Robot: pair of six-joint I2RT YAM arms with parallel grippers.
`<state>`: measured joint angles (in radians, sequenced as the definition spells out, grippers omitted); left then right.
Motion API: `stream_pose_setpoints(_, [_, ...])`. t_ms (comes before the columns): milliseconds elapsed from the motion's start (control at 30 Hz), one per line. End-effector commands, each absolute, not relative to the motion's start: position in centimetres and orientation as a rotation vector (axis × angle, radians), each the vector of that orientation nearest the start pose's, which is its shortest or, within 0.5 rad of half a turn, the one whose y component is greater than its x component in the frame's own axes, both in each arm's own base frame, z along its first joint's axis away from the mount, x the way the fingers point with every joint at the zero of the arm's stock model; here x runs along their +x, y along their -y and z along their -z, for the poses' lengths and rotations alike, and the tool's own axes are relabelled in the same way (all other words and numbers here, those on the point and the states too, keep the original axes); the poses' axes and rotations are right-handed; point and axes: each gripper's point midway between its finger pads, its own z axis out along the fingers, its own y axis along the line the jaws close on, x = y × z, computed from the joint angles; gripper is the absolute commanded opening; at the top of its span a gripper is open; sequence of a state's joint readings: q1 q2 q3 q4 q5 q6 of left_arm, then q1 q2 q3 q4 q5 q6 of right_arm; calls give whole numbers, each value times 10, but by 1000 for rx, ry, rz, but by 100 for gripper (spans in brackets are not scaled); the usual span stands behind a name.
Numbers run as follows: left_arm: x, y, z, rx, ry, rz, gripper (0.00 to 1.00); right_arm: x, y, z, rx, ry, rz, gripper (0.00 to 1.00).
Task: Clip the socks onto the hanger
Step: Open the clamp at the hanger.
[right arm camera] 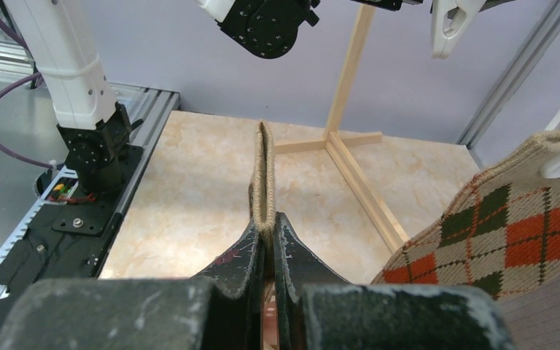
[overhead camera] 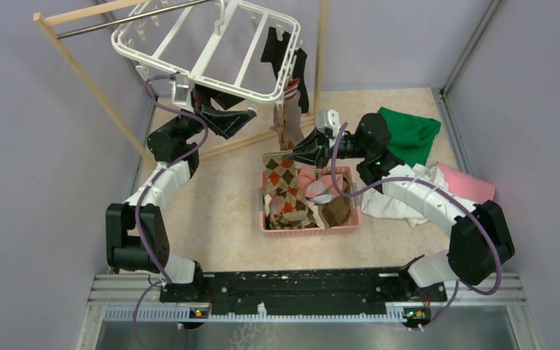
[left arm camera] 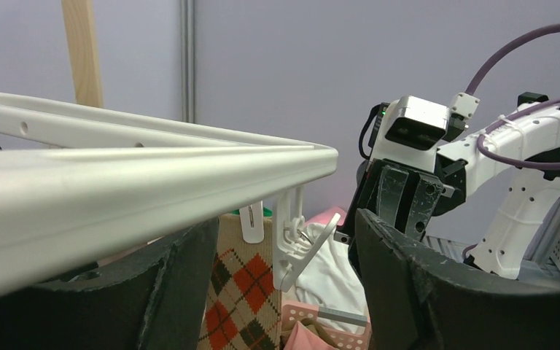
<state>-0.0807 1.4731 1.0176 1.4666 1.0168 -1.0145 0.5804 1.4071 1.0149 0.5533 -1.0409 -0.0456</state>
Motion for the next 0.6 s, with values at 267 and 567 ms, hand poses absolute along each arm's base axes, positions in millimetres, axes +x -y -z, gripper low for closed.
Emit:
stream_pose_setpoints(267, [273,196,-457,849,-643,1110,73,240,-339,-344,-1265,-900,-1101,0])
stream_pose_setpoints(567, [273,202,-459,849,-631,1128,70,240,-338,-344,-1264,-900,-1097,0])
